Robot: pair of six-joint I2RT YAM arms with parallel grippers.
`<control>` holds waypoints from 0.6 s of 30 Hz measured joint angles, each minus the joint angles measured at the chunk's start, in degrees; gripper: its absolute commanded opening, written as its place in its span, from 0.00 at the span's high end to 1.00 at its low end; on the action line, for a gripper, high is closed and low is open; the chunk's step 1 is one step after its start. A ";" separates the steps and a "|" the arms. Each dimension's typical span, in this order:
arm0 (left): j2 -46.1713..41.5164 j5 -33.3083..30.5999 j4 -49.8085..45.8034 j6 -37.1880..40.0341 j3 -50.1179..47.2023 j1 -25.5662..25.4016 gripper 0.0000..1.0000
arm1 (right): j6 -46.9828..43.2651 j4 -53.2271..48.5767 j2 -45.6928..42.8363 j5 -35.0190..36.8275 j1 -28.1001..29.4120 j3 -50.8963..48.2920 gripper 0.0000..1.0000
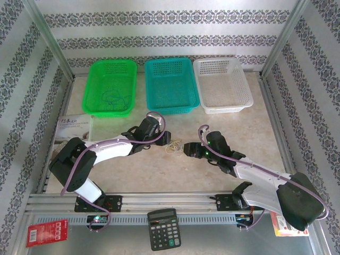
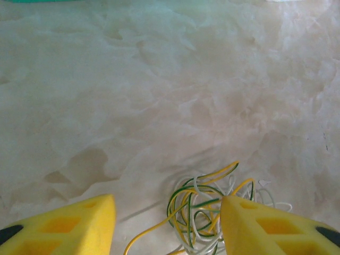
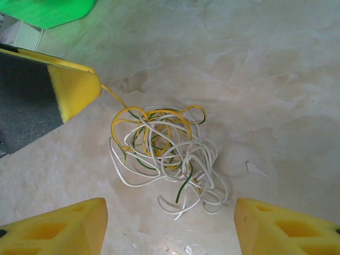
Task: Untangle the cables
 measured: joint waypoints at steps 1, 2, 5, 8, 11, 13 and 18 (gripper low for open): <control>0.37 -0.02 0.33 0.00 0.17 0.00 0.48 | 0.00 -0.02 -0.07 0.00 0.00 0.00 0.35; 0.68 0.00 0.66 0.00 0.37 0.00 0.49 | 0.00 0.00 -0.09 0.00 0.00 0.00 0.35; 1.73 -0.02 1.25 0.00 1.03 0.00 0.52 | 0.00 -0.02 -0.44 0.02 0.00 0.00 0.35; 2.60 -0.04 1.95 0.02 1.49 0.00 0.58 | -0.04 -0.24 -1.55 0.02 0.00 -0.02 0.35; 3.28 -0.24 2.64 -0.04 1.86 0.00 0.67 | -0.46 -1.33 -3.80 0.02 -0.20 -0.02 0.35; 3.74 -0.24 2.89 0.07 2.16 0.00 0.76 | -0.92 -2.29 -5.64 -0.04 -1.01 0.00 0.34; 4.37 -0.28 3.26 0.76 2.93 0.00 0.97 | -1.53 -3.82 -7.61 -0.26 -3.17 0.15 0.33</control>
